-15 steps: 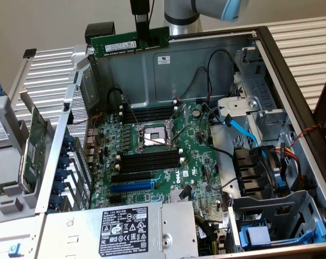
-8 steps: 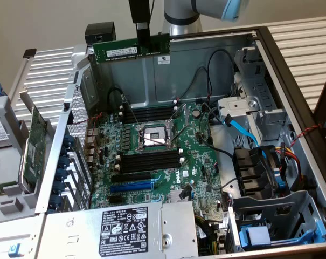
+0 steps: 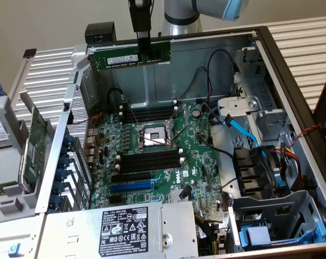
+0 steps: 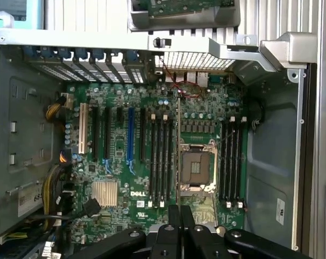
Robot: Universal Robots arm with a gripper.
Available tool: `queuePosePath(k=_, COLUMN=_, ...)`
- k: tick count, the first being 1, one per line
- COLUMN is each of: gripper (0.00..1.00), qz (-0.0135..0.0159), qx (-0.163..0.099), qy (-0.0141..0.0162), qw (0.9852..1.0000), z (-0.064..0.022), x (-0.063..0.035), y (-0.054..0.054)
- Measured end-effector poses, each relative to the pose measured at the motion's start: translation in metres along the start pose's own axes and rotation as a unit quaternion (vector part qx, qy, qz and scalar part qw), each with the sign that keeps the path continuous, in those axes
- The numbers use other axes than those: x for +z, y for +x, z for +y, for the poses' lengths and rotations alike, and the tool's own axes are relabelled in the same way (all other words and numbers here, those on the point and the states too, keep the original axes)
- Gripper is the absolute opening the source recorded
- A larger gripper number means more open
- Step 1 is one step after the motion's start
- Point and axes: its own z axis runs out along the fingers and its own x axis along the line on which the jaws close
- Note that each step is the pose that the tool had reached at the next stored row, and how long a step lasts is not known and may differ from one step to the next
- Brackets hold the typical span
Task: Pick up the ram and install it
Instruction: 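Insert the ram into the slot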
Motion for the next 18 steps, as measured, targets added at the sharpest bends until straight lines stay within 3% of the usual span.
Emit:
queuePosePath(k=6, gripper=0.13, qz=0.0014, qx=0.000, qy=-0.0010, qw=1.0000, z=-0.0010, x=0.0084, y=0.000)
queuePosePath(k=10, gripper=0.13, qz=0.0081, qx=0.000, qy=-0.0009, qw=1.0000, z=-0.0042, x=0.0123, y=0.000)
queuePosePath(k=18, gripper=0.13, qz=0.0084, qx=0.000, qy=-0.0009, qw=1.0000, z=-0.0060, x=0.0263, y=0.000)
